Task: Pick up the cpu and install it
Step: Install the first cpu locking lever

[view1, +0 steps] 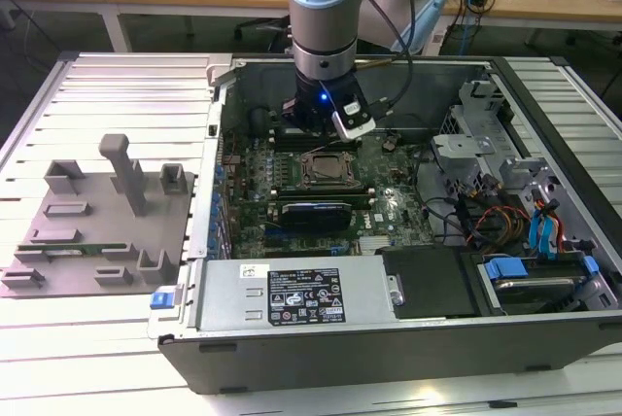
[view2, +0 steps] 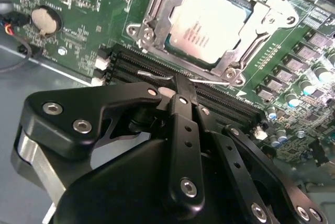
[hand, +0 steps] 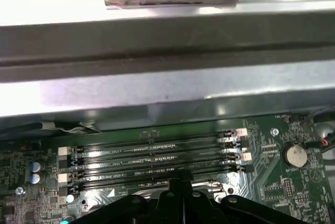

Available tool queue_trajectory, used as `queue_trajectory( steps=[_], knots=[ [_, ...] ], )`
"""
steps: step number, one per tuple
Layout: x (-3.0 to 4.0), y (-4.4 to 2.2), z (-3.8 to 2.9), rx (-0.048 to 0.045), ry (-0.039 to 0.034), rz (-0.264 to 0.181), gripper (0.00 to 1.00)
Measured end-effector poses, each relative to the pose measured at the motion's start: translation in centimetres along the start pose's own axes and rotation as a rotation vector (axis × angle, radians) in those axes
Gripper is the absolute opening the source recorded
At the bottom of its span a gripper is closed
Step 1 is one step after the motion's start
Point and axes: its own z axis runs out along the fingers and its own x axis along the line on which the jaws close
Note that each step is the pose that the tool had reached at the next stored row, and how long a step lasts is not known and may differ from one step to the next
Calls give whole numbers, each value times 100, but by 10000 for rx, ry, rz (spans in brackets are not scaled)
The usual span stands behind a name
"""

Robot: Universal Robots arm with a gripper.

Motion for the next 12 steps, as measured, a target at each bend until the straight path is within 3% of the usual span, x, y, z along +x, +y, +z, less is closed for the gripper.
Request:
queue_trajectory(
  steps=[2,7,12],
  knots=[
    [2,-4,22,168,-57,177,11],
    [4,4,33,221,-160,662,11],
    [7,32,39,243,-216,934,11]
  ],
)
